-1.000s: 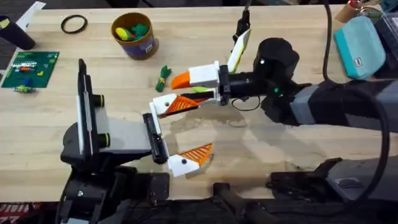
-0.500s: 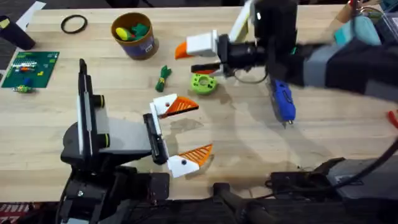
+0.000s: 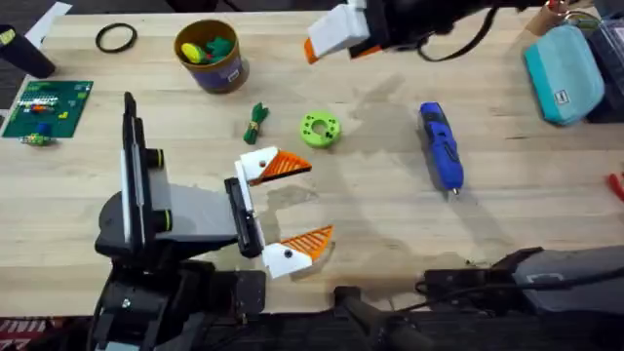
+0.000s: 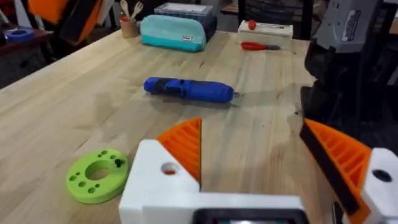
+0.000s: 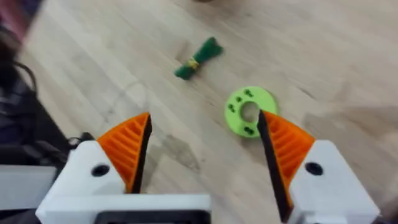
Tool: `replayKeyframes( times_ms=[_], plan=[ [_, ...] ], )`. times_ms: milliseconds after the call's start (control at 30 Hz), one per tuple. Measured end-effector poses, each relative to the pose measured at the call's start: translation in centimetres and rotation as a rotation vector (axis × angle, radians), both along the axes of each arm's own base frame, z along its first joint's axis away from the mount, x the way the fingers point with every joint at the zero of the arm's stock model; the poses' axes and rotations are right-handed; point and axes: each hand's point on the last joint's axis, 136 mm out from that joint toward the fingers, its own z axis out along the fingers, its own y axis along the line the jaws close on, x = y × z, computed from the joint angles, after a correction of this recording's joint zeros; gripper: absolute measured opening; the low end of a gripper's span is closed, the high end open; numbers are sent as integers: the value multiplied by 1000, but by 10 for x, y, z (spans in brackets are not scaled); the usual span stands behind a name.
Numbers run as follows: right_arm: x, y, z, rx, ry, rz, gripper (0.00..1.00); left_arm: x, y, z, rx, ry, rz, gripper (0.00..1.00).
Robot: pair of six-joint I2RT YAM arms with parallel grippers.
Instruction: Pick up the gripper from the table and insert it into the empty holder that is missing its gripper. Then pick up a screw, insert it into the mounting hole, and use the screwdriver to tighten it. Finally, clean up the table by picking up the vegetable and placing it into the bucket.
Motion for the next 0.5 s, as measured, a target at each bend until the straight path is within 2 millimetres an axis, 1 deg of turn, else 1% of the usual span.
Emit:
replayKeyframes(
  times_ms=[133,300,500],
  plan=[
    [-4,-19,2,-133,-56,29,997,0,0,0,0,0,0,981],
    [-6,-39,-8,-259,-71,24,997,3,1,1,1,-8,15,981],
    [-3,-48,-12,-318,-91,14,997,14,5,1,9,-19,82,981]
  ],
)
